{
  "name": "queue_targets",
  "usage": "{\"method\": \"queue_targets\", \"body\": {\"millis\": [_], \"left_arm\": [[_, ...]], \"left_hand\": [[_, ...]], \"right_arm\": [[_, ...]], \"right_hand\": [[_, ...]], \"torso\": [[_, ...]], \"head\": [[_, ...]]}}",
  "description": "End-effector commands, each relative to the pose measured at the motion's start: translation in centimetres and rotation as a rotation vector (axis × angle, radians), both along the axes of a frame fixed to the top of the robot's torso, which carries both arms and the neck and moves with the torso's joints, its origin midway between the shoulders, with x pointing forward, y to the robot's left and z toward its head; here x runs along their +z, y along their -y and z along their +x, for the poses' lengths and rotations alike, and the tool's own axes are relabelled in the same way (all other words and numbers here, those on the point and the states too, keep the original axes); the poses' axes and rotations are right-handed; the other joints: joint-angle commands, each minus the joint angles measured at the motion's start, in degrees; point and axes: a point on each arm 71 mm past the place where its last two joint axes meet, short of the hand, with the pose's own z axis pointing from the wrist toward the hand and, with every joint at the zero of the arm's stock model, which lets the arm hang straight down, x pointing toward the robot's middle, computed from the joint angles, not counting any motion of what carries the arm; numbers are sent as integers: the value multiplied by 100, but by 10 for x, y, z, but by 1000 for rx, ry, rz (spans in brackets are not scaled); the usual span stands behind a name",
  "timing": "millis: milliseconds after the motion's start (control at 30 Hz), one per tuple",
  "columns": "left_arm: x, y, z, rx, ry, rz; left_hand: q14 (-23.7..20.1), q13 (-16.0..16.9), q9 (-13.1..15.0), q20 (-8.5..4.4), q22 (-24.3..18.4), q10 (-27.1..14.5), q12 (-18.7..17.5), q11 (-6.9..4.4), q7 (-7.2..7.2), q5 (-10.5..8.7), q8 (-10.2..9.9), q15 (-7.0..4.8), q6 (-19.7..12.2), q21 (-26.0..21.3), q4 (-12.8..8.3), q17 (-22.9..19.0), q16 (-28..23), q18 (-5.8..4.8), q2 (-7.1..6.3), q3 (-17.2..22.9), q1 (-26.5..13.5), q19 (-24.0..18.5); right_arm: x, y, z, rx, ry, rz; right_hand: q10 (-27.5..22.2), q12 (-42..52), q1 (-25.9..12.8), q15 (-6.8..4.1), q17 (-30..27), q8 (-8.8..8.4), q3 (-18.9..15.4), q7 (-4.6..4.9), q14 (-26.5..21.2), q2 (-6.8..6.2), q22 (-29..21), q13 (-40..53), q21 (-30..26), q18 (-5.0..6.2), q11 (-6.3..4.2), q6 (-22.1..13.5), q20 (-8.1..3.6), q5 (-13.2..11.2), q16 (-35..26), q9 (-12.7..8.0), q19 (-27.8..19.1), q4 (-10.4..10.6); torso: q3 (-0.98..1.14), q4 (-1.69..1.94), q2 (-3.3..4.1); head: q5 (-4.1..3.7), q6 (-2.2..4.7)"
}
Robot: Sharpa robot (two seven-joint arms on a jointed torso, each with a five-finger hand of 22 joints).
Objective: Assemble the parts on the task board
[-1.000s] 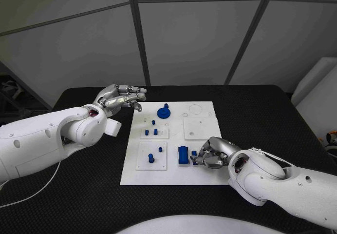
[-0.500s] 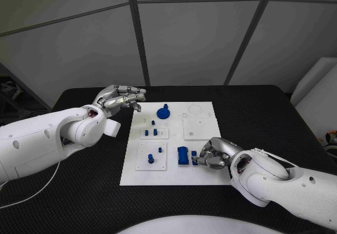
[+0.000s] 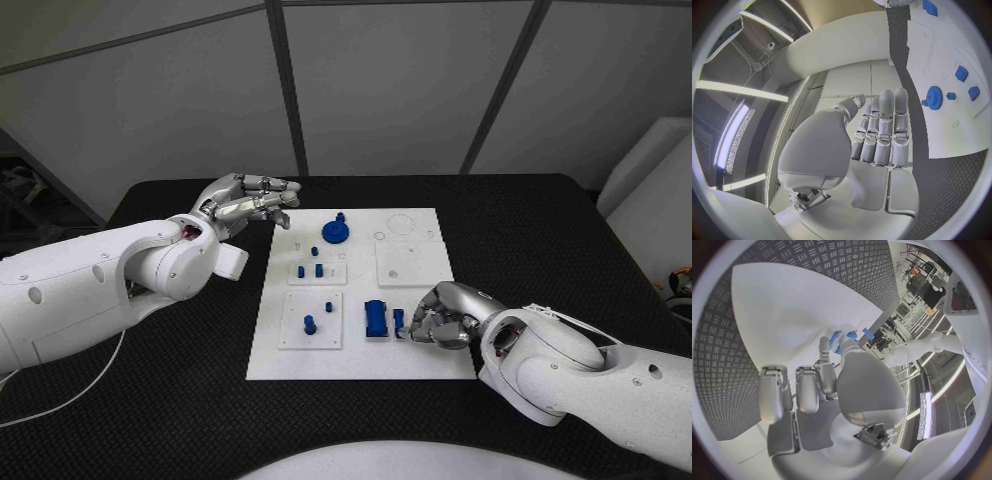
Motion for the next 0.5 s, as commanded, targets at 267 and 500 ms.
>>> {"method": "queue_targets", "body": {"millis": [267,500], "left_arm": [[1,2,0,-12,1,-7],[1,2,0,-14,1,-8]], "left_hand": [[7,9,0,28,-10,-34,19,-8,-3,-5,20,6,-25,-26,-9,-9,-29,-10,59,-9,4,29],[7,9,0,28,-10,-34,19,-8,-3,-5,20,6,-25,-26,-9,-9,-29,-10,59,-9,4,29]], "right_arm": [[-3,1,2,38,-8,-4],[-7,0,6,33,-14,-14]], "right_hand": [[4,-22,78,-37,779,34,-58,0,458,43,1319,314,-16,-57,22,-41,-16,-100,25,7,400,-11],[11,-9,131,-39,783,36,-66,-4,459,93,1323,325,-11,-59,19,-37,-17,-126,28,9,404,-20]], "torso": [[0,6,5],[1,10,3]], "head": [[-13,-10],[-11,-10]]}}
